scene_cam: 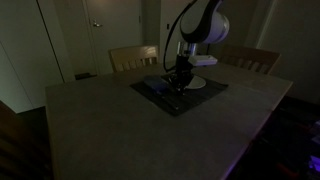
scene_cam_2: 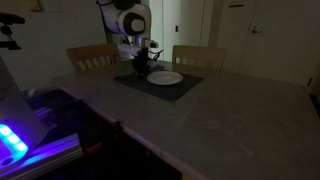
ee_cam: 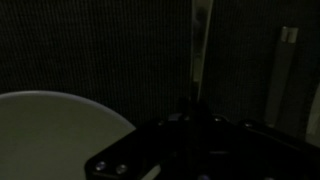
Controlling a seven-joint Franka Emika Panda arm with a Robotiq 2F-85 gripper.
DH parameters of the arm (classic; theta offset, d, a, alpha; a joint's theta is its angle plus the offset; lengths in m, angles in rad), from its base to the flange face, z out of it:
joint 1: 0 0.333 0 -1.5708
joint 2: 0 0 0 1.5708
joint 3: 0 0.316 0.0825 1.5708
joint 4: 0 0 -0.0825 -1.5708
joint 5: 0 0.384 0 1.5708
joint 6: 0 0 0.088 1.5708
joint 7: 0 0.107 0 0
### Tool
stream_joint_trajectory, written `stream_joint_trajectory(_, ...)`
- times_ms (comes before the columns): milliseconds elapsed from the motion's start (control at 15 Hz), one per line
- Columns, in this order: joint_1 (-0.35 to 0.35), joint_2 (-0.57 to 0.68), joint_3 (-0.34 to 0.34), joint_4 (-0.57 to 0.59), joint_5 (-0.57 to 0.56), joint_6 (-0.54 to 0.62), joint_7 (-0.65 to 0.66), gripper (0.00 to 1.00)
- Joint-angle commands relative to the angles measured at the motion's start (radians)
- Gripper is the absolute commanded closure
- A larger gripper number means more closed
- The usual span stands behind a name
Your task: Take the fork on the plate and put it on the table
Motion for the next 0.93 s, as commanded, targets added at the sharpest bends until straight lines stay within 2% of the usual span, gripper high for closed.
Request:
stream_joint_trajectory(0, -0.025, 0.032, 0.022, 0.034, 0.016, -0.023, -0.027, 0.98)
stream_joint_trajectory(67, -0.025, 0.034, 0.023, 0.036, 0.016, -0.026, -0.028, 0.98)
stream_joint_trajectory(133, -0.026, 0.03, 0.027, 0.036, 0.017, -0.03, -0.033, 0.85)
stream_joint_trajectory(200, -0.028, 0.027, 0.03, 0.035, 0.018, -0.032, -0.04, 0.64)
stream_joint_trajectory(400, -0.031, 0.012, 0.037, 0.037, 0.015, -0.053, -0.058, 0.53)
stream_joint_trajectory(733, -0.026, -0.044, 0.033, 0.023, 0.005, -0.075, -0.066, 0.18)
stream_joint_trajectory(867, -0.027, -0.067, 0.033, 0.024, 0.009, -0.117, -0.065, 0.04)
